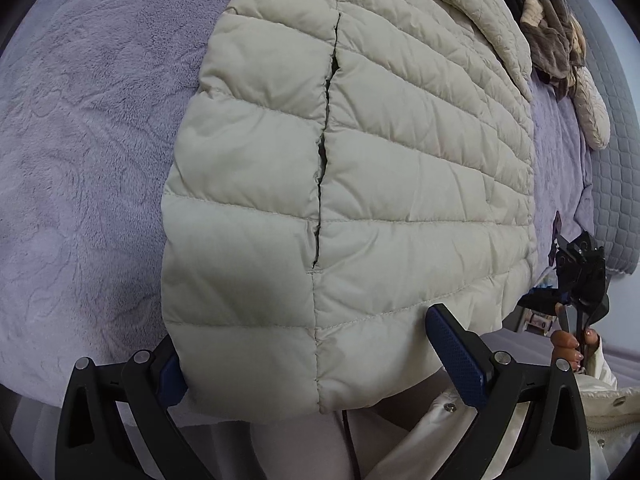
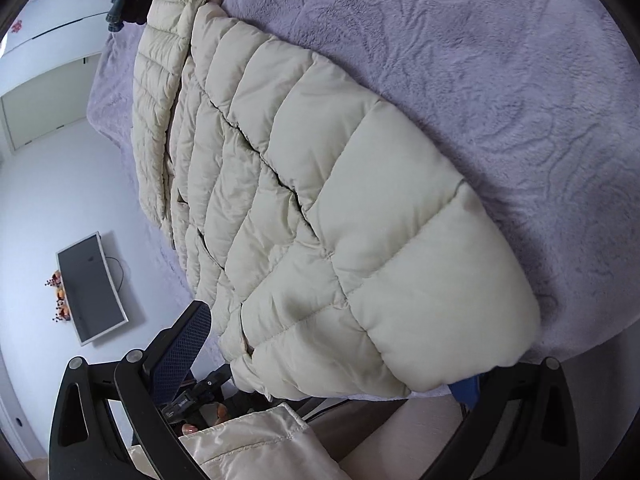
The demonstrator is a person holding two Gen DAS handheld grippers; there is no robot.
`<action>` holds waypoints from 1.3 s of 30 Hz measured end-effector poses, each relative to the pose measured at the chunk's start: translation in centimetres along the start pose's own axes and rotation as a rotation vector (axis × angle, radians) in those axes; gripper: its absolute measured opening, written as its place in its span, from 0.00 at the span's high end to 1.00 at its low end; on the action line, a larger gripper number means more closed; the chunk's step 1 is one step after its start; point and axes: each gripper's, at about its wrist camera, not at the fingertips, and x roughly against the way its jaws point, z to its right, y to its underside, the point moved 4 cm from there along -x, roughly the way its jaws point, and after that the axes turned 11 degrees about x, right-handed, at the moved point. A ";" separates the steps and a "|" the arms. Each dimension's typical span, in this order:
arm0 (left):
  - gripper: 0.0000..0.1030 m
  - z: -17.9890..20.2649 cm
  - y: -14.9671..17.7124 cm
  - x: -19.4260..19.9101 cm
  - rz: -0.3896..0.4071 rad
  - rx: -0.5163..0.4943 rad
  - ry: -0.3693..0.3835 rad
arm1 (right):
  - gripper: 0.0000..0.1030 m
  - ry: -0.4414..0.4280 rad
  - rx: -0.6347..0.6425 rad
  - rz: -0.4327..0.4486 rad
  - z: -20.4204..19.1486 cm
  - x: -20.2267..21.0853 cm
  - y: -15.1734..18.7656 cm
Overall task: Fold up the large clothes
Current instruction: 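Move both grippers to the jacket hem and grasp it, then lift the hem with both grippers and fold it over toward the collar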
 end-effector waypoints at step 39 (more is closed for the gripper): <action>0.84 9.3 -13.3 21.3 0.461 -0.048 0.436 | 0.90 -0.293 0.459 0.187 -23.2 6.6 -11.9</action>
